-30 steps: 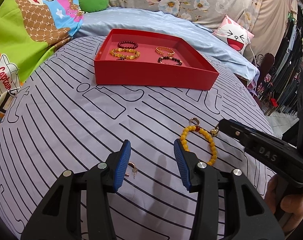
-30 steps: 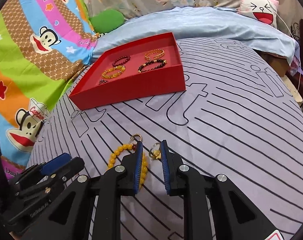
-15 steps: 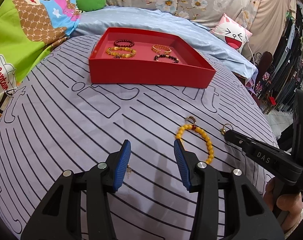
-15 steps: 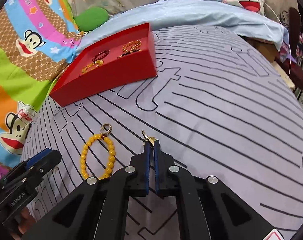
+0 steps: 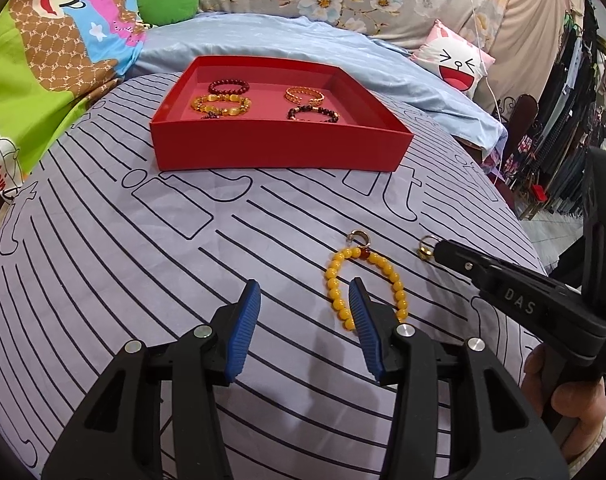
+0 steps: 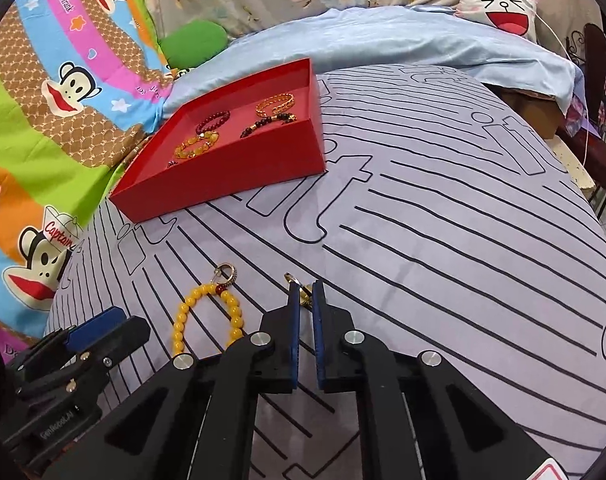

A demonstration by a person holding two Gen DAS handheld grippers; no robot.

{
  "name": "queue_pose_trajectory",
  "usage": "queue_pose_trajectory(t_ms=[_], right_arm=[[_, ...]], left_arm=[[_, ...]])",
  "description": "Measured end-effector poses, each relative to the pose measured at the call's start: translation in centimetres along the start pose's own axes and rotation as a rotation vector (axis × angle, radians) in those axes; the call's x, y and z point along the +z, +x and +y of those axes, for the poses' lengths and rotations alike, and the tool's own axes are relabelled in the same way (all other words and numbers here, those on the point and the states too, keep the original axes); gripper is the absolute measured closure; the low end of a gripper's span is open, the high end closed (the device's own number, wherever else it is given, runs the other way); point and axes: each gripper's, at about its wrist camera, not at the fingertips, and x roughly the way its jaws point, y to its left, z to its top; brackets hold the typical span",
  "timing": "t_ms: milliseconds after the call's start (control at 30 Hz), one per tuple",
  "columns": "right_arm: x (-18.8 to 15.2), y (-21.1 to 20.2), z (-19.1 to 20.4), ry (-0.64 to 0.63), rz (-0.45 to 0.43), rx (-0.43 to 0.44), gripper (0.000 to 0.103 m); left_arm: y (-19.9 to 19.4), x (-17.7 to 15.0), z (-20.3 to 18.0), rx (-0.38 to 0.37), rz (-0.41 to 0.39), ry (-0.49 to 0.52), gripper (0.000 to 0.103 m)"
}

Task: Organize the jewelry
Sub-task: 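Grasp the small gold earring with the right tool while the left grasps the yellow bead bracelet, then carry the earring and yellow bracelet into the red tray while opening both tools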

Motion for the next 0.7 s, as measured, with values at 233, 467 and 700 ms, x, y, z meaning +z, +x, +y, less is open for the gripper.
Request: queue_pose_trajectory(t_ms=[233,467,700], right_arm=[[0.4,0.7,0.3,-0.011,0.001,0.017,0.100],[0.7,0.1,-0.3,0.008,-0.020,0.019,0.100],[0.6,-0.8,-1.0,0.039,-0.030,0.028,0.100]], left_arm=[[1.1,0.4,-1.0,-0.010,0.015,0.029,0.053],[3.0,0.6,-1.8,-0.019,0.052,0.043,0.059],[3.8,1.0,-2.4,-0.017,0.054,0.063,0.081]])
